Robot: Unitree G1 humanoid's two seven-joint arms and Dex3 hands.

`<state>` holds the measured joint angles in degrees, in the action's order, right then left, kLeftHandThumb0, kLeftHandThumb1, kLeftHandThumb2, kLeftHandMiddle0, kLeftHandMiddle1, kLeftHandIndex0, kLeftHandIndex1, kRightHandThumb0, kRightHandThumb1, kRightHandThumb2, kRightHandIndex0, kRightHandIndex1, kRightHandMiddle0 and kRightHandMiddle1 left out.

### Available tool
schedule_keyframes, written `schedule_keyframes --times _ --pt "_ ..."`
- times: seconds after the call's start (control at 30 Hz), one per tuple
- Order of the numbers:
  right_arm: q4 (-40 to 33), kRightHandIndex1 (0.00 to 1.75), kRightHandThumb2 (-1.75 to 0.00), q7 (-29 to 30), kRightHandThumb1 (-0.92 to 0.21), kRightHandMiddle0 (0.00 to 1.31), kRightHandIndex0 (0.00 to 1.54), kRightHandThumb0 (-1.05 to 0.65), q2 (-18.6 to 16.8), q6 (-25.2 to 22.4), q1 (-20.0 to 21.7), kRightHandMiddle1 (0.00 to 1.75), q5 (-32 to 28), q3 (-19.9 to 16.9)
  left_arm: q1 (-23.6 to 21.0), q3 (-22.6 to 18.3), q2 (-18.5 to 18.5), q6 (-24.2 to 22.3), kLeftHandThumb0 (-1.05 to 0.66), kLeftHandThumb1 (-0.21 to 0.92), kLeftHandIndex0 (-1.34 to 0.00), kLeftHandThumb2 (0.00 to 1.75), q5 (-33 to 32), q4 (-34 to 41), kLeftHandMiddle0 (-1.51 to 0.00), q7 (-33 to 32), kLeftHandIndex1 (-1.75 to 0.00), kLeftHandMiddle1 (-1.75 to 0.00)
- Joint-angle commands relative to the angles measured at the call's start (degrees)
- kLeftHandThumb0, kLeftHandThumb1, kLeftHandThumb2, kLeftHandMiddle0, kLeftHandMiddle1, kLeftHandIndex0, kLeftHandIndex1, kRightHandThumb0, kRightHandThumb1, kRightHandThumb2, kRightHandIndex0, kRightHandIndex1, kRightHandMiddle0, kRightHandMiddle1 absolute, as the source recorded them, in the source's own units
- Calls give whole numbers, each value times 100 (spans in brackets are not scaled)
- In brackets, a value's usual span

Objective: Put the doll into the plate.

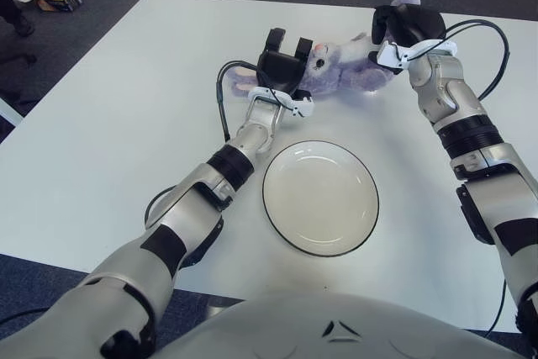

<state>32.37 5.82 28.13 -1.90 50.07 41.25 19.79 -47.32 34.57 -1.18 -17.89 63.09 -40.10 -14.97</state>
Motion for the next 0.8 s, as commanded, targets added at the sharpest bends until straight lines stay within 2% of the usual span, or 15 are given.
schedule_keyframes --times 0.0,0.17,0.3,0.53,0.77 --pt "-136 175 -162 -57 -7 82 138 -59 57 15 -75 175 -32 -80 -348 -71 112 29 -101 92 0 45 -227 -422 0 -121 -47 -41" --pt "-373 175 -164 -262 -6 83 138 -59 32 -142 -166 175 -105 -167 -690 -115 227 138 -104 92 0 46 -538 -1138 0 -266 -18 -15" --pt "-595 175 -161 -375 -8 81 136 -58 27 -260 -268 175 -82 -211 -908 -130 305 224 -105 92 0 45 -756 -1570 0 -335 -4 -3" --pt "-755 175 -160 -447 -8 81 136 -58 86 -184 -364 175 -10 -219 -1214 -249 449 484 -105 92 0 40 -1262 -2144 0 -215 0 0" --pt "-681 175 -163 -393 -7 82 138 -59 114 42 -373 175 -11 -226 -1312 -252 500 666 -105 92 0 37 -1574 -2238 0 -37 0 0"
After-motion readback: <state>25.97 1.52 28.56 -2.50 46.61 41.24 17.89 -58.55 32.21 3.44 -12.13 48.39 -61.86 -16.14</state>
